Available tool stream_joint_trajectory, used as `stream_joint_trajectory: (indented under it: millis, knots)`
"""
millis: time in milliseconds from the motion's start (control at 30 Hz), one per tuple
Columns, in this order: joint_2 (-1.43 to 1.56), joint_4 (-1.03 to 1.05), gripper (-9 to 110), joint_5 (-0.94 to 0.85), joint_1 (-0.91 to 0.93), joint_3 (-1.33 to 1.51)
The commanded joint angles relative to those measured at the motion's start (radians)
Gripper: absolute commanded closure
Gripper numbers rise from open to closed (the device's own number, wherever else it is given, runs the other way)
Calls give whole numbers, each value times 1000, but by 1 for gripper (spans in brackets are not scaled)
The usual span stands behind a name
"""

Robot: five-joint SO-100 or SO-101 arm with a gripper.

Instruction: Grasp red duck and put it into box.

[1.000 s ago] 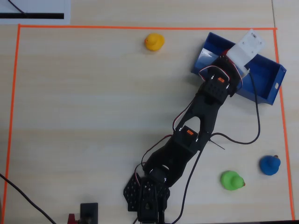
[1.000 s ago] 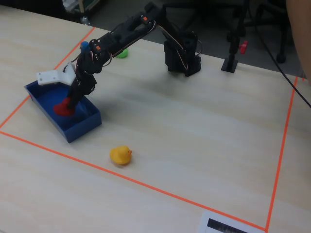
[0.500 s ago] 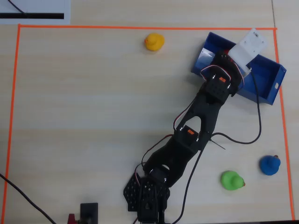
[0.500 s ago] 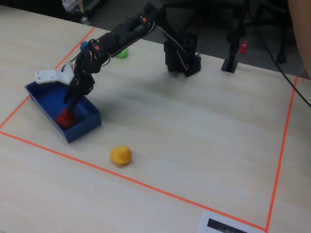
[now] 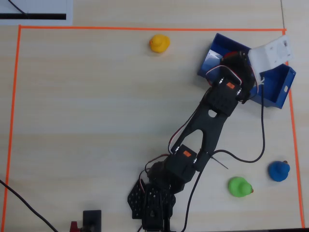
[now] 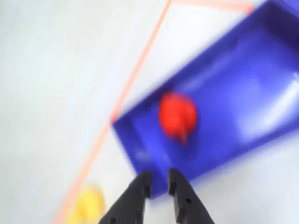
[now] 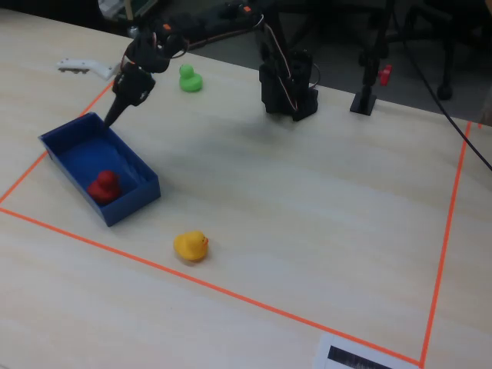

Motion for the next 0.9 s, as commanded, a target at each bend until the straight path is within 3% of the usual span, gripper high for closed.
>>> stream_joint_trajectory:
  millis: [0, 300, 600, 867]
  knots:
    - [319, 164, 101, -236, -109, 230]
    - [965, 474, 101, -568, -400, 848]
    - [1491, 431, 101, -756, -557, 1440]
    - [1664, 365, 101, -765, -661, 1701]
